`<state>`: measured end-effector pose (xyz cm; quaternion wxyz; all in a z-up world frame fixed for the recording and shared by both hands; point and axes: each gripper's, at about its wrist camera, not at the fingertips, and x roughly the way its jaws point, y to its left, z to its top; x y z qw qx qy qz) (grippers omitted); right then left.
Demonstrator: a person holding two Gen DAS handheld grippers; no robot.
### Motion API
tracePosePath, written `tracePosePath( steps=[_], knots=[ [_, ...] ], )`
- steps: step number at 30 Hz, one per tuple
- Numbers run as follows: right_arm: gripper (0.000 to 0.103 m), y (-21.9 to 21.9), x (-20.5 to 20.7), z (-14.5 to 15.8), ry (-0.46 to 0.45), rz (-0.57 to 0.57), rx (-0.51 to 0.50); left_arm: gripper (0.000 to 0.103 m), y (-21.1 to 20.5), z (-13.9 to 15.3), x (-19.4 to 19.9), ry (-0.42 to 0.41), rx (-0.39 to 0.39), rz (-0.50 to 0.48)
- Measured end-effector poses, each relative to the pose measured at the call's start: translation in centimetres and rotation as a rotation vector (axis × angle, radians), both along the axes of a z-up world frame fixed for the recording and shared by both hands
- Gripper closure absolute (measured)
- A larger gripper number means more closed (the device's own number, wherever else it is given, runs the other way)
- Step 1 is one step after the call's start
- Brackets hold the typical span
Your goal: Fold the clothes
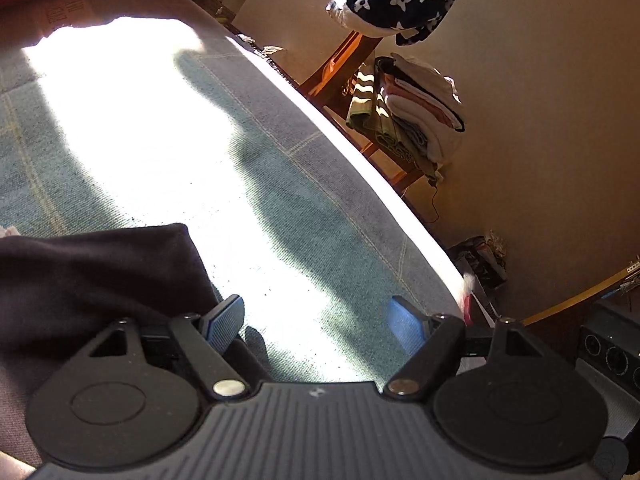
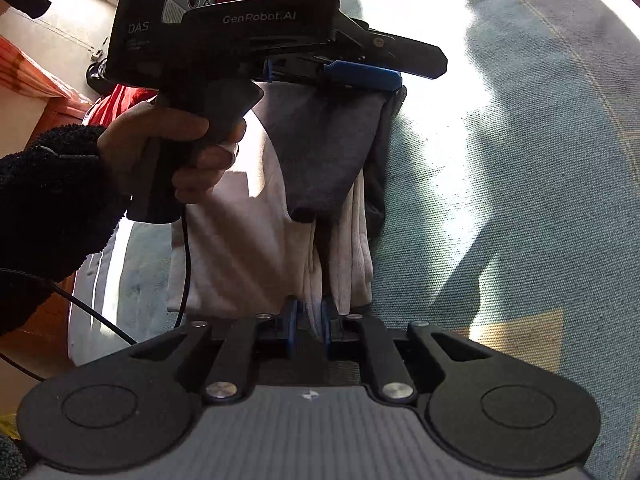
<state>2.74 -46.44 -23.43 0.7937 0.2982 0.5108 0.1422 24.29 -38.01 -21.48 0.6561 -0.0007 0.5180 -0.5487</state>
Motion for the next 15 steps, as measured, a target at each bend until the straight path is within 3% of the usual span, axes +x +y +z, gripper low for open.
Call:
tracePosePath(
  steps=[3, 6, 10, 13, 14, 15],
  knots=[
    [0.071, 0.5, -0.1, 1.9, -0.066, -0.019, -0.071, 0.023, 2.6, 3.2, -0.1, -0.071, -0.021, 0.002],
    [0.070, 1.1, 0.3, 3.2, -0.150, -0.030, -0.122, 0.023, 6.5, 5.6, -0.2, -0.135, -0.004, 0.048],
    [0.070, 2.9, 2.8, 4.0, -0.225, 0.083, -0.138, 0.023, 11.8, 6.5, -1.1, -0.163, 0.064, 0.123],
    [0.071, 4.0, 4.5, 2.5, -0.194, 0.134, -0.238, 0.023, 15.0, 5.8, -2.5, -0.143, 0.114, 0.147],
    [0.080, 3.6, 4.9, 1.8, -0.171, 0.125, -0.271, 0.023, 15.8, 5.5, -3.1, -0.136, 0.125, 0.140],
    [0.101, 3.2, 5.3, 1.0, -0.148, 0.115, -0.303, 0.024, 16.5, 5.1, -3.7, -0.129, 0.135, 0.134]
  ],
)
